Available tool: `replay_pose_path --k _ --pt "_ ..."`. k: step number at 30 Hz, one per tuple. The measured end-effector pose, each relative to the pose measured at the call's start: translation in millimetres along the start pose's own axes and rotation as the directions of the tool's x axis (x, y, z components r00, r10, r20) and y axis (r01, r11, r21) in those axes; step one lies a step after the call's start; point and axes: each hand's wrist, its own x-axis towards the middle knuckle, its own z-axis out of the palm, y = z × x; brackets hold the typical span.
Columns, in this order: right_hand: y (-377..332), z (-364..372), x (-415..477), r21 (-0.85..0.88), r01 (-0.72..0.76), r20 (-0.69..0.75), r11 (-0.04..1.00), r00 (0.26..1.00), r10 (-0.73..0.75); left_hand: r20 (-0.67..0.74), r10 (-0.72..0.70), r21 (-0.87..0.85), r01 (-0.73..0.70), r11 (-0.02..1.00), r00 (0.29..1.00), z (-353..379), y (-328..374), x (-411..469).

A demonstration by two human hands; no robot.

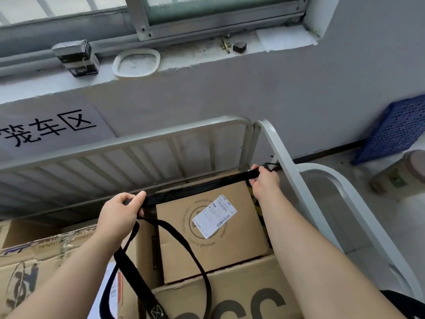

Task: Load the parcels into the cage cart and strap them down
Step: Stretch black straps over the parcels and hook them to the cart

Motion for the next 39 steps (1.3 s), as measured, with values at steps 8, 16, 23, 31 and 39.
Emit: replay_pose_path --k 8,16,23,31,39 --pt "6 11 -78 -0.114 -0.133 0.137 0.985 0.98 0.148 0.206 -0.016 -0.037 0.024 0.999 0.979 -57 -20 -43" --pt "41 -4 -199 -0.278 -0.195 0.282 0.94 0.919 0.275 0.38 0.043 -0.115 0.001 0.993 0.924 -132 -60 -101" --pt "102 -8 -334 -0.364 -0.129 0.361 0.923 0.894 0.267 0.356 0.095 -0.241 -0.007 0.97 0.93 -229 -149 -153" --pt "183 -7 -459 -0.411 -0.077 0.401 0.908 0.88 0.256 0.32 0.114 -0.227 -0.041 0.973 0.941 -334 -232 -197" --pt "248 -7 -522 -0.485 -0.038 0.395 0.874 0.882 0.257 0.195 0.08 -0.22 -0.036 0.975 0.978 -385 -303 -204"
